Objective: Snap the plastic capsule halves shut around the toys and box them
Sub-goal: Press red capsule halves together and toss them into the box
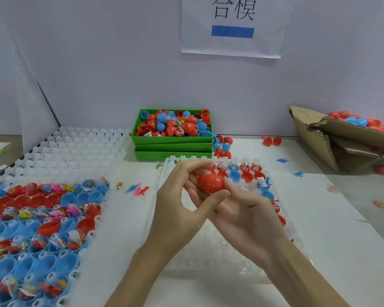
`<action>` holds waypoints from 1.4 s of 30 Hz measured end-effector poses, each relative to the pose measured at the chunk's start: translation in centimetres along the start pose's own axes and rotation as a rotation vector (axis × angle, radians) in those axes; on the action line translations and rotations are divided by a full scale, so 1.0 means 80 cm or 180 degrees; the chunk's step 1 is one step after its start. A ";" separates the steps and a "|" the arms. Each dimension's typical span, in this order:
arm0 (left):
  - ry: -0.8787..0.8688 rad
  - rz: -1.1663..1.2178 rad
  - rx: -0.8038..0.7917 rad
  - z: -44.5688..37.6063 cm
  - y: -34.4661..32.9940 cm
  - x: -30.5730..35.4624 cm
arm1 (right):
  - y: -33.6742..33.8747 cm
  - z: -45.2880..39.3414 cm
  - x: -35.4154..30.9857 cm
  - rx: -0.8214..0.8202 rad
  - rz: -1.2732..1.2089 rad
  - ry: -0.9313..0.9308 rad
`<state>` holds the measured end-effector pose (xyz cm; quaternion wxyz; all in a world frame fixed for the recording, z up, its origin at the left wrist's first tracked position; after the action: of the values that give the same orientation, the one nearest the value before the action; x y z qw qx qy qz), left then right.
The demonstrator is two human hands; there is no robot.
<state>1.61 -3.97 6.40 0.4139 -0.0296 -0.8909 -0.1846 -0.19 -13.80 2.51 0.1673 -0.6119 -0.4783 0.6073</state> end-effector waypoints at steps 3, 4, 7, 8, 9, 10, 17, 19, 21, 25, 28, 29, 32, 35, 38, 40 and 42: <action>-0.0023 0.0160 0.0241 0.002 0.009 0.001 | 0.003 -0.002 0.012 0.0002 -0.0526 -0.0009; -0.0034 0.0161 0.0257 0.001 0.010 0.001 | 0.003 -0.002 0.015 0.0012 -0.0629 -0.0024; -0.0076 0.0016 0.0183 -0.001 0.010 0.004 | 0.006 -0.003 0.019 0.0033 -0.0851 -0.0065; -0.0067 0.0043 0.0141 -0.001 0.010 0.003 | 0.006 -0.003 0.019 0.0032 -0.0864 -0.0060; -0.0045 0.0104 0.0094 -0.002 0.008 0.002 | 0.005 -0.003 0.018 0.0026 -0.0855 -0.0047; -0.0017 0.0154 0.0044 -0.002 0.007 0.001 | 0.005 -0.003 0.017 0.0030 -0.0847 -0.0033; -0.0078 0.0185 -0.0109 -0.002 0.002 0.004 | 0.007 -0.003 0.010 0.0007 -0.0562 0.0084; -0.0115 0.0189 -0.0179 -0.002 -0.003 0.006 | 0.003 -0.002 0.007 -0.0093 -0.0480 0.0076; -0.0157 0.0165 -0.0221 -0.003 -0.005 0.008 | 0.003 -0.002 0.004 -0.0127 -0.0385 0.0074; 0.0009 0.0375 -0.0327 -0.005 -0.006 0.002 | 0.005 -0.003 0.001 -0.0070 -0.0142 0.0117; 0.0104 0.0405 -0.0293 -0.004 -0.006 -0.002 | 0.004 -0.003 0.002 -0.0066 -0.0140 0.0024; 0.0086 0.0341 -0.0222 -0.003 -0.004 -0.002 | 0.004 -0.003 0.002 -0.0056 -0.0187 -0.0015; 0.0032 0.0053 0.0092 -0.002 0.005 -0.003 | 0.008 -0.002 -0.002 0.0094 -0.0300 -0.0066; -0.0034 -0.0381 0.0207 -0.003 0.010 0.002 | 0.013 -0.001 -0.006 0.0143 -0.0355 -0.0056; -0.0296 -0.0738 0.0077 -0.004 0.006 0.014 | 0.015 -0.001 -0.010 0.0068 -0.0200 0.0026; -0.0389 -0.0678 0.0049 -0.004 0.007 0.019 | 0.016 -0.003 -0.009 0.0035 -0.0100 0.0070; -0.0389 -0.0615 0.0064 -0.003 0.010 0.021 | 0.015 -0.004 -0.003 0.0030 -0.0084 0.0066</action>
<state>0.86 -3.45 8.03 0.3394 0.0494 -0.9150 -0.2126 0.64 -14.47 1.80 0.1832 -0.6110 -0.4817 0.6009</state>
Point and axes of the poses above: each hand's wrist, its own z-axis away from the middle knuckle, its own y-axis out of the back of the hand, x = y × z, the point moved 9 cm from there along -z, towards the middle knuckle, and after that the axes turned 9 degrees about -x, right-handed, at the moved point
